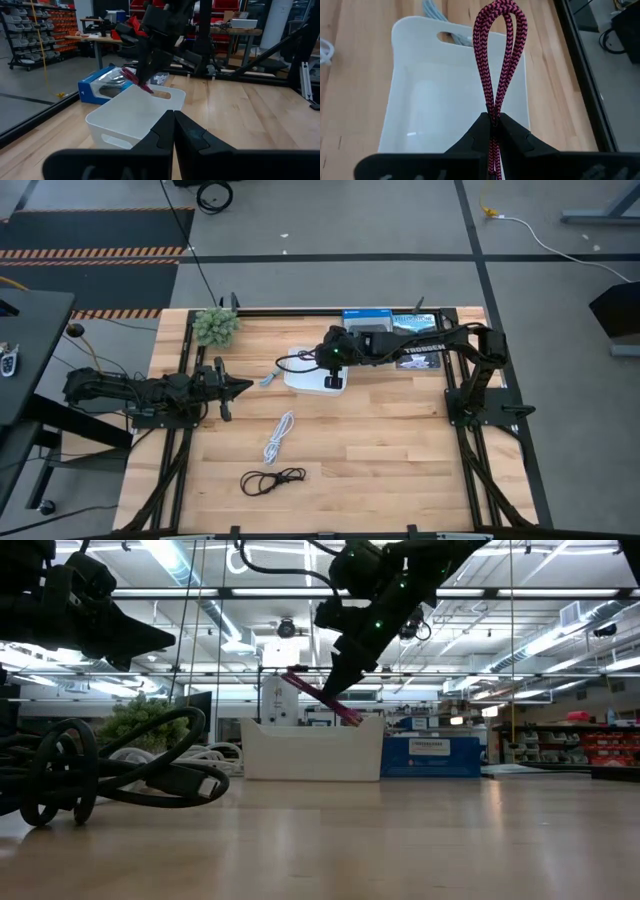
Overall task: Pick and place USB-C Cables
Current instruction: Put the red charger cable into the white bin
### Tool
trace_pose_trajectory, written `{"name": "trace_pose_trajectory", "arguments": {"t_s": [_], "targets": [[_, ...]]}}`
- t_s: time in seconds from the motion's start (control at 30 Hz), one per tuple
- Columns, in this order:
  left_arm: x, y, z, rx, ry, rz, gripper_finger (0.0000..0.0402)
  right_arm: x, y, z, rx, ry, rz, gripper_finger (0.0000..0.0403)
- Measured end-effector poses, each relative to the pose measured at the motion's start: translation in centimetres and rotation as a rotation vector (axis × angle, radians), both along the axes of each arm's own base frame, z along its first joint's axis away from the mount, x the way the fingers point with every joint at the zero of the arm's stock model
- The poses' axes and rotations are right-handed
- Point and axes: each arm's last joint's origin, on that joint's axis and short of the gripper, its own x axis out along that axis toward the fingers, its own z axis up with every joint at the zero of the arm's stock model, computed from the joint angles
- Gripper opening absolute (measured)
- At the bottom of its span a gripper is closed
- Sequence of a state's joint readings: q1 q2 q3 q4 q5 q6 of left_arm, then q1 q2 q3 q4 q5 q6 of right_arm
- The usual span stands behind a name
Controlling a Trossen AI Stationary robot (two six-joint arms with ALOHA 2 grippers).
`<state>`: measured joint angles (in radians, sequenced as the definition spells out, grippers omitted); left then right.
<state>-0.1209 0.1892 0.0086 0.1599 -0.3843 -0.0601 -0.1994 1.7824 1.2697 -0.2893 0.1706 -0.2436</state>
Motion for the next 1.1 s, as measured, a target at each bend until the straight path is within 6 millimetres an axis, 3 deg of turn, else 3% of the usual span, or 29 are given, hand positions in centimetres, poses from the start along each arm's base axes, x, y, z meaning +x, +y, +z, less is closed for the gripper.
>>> {"name": "trace_pose_trajectory", "arguments": {"t_s": [0.6,0.83,1.1], "targets": [[0.0,0.0,0.0,0.0,0.0,0.0,0.0013,-1.6,-0.7,-3.2,0.085,0.05,0.025,0.0042],[0.0,0.0,0.0,0.0,0.0,0.0,0.0014,-1.7,-0.7,-3.5,0.085,0.041,0.027,0.0047],[0.0,0.0,0.0,0.0,0.0,0.0,0.0014,-1.7,-0.9,-3.5,0.081,0.042,0.024,0.0082]]}}
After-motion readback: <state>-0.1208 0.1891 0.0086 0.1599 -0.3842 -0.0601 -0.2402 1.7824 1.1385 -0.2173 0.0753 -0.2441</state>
